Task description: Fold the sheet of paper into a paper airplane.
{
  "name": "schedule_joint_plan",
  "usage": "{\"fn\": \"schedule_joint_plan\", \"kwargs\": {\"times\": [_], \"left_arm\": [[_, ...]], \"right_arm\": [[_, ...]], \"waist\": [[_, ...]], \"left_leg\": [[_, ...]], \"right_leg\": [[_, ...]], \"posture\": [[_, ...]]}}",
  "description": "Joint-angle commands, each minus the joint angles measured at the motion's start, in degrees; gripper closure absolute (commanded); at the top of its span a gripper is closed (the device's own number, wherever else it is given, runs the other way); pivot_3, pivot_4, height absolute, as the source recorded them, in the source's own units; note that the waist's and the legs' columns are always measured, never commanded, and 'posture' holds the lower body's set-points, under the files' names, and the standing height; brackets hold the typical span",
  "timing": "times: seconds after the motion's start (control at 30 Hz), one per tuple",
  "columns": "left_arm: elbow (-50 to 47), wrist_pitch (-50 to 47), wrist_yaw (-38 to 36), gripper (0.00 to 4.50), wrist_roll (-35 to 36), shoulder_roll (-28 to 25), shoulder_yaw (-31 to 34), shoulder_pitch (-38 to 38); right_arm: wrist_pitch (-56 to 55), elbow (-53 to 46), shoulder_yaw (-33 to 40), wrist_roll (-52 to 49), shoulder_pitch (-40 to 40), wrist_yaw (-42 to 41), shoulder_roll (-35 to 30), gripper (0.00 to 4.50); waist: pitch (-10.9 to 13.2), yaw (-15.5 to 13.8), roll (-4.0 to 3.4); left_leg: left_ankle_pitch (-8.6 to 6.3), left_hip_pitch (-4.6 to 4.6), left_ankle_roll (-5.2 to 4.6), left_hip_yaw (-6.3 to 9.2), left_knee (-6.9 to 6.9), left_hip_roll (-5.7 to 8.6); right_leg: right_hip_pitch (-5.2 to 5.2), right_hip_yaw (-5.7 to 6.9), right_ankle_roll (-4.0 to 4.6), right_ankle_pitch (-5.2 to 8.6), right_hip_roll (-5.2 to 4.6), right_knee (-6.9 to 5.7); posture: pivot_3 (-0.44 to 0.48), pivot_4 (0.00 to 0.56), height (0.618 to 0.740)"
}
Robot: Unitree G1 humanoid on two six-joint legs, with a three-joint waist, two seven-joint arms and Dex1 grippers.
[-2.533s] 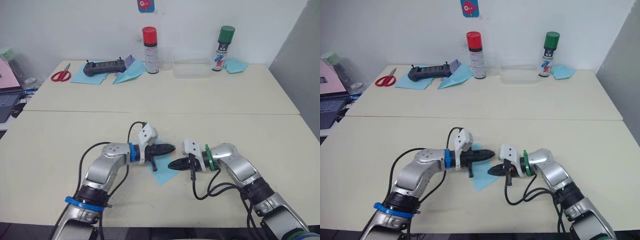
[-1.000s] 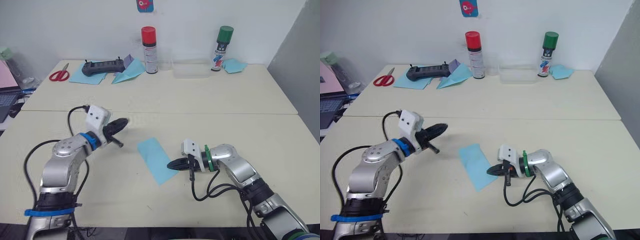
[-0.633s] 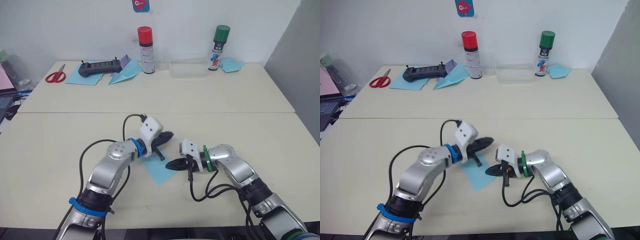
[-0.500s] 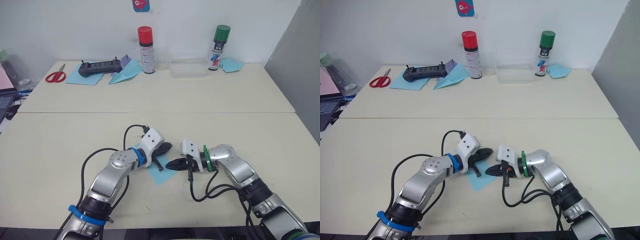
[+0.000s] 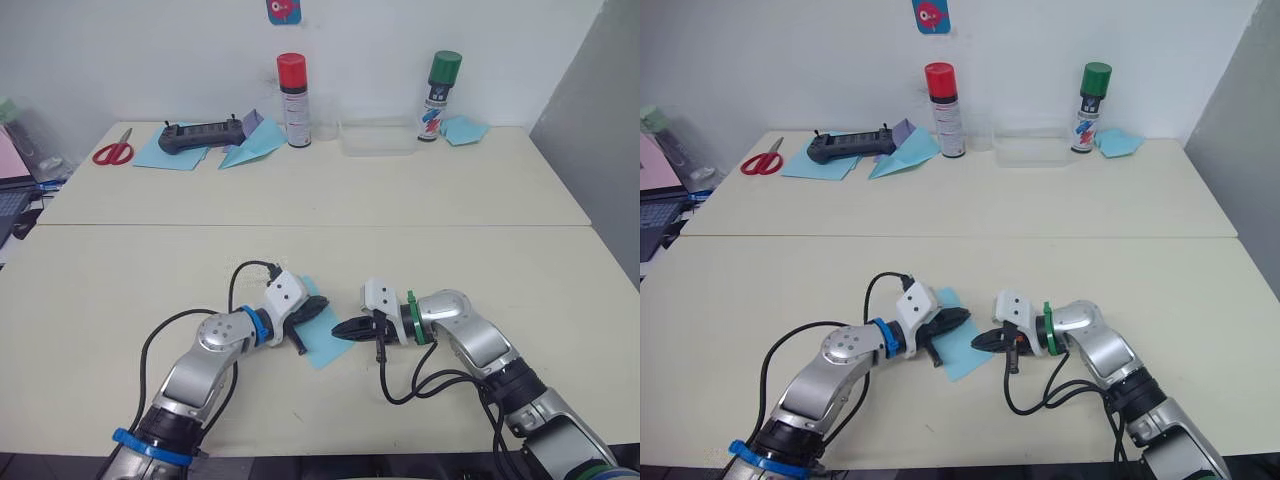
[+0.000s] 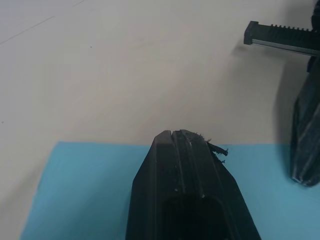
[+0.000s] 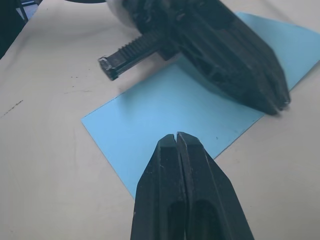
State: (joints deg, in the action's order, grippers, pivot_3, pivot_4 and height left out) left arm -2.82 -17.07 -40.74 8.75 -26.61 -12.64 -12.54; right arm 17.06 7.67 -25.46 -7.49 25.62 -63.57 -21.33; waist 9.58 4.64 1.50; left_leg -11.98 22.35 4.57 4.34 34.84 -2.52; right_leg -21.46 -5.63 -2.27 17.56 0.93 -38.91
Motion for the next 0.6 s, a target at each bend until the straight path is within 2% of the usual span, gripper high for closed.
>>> {"fn": "schedule_joint_plan", "kwargs": {"times": [0.03,0.27,0.6], "left_arm": [[3.7,-1.1,0.3,4.5,-0.8,0.2,0.8,-1.0],[4.7,-1.5,-2.9,4.5,-1.3,-0.1,-1.1,-2.8],[9.3,-3.0,-1.6,4.5,-3.9,-2.5,-0.5,-3.8]], "right_arm": [[2.5,2.8,-2.3,3.0,-1.5,0.6,-1.0,4.48],[2.9,1.8,-2.3,3.0,-2.0,0.6,-1.6,4.48],[3.5,1.0,-2.4,2.8,-2.4,1.3,-1.8,4.48]], "waist": [[0.0,0.0,0.0],[0.0,0.0,-0.02],[0.0,0.0,-0.03]], "left_leg": [[0.0,-0.01,0.0,0.0,0.0,0.0],[0.0,-0.02,0.0,0.01,0.0,0.02],[0.0,-0.07,0.0,0.01,0.0,0.02]], "right_leg": [[0.02,-0.01,0.0,0.0,0.0,0.0],[0.04,0.0,-0.08,-0.04,0.0,0.0],[0.06,-0.01,-0.03,-0.01,-0.01,0.0]], "posture": [[0.0,0.15,0.74],[0.0,0.15,0.74],[0.0,0.15,0.74]]}}
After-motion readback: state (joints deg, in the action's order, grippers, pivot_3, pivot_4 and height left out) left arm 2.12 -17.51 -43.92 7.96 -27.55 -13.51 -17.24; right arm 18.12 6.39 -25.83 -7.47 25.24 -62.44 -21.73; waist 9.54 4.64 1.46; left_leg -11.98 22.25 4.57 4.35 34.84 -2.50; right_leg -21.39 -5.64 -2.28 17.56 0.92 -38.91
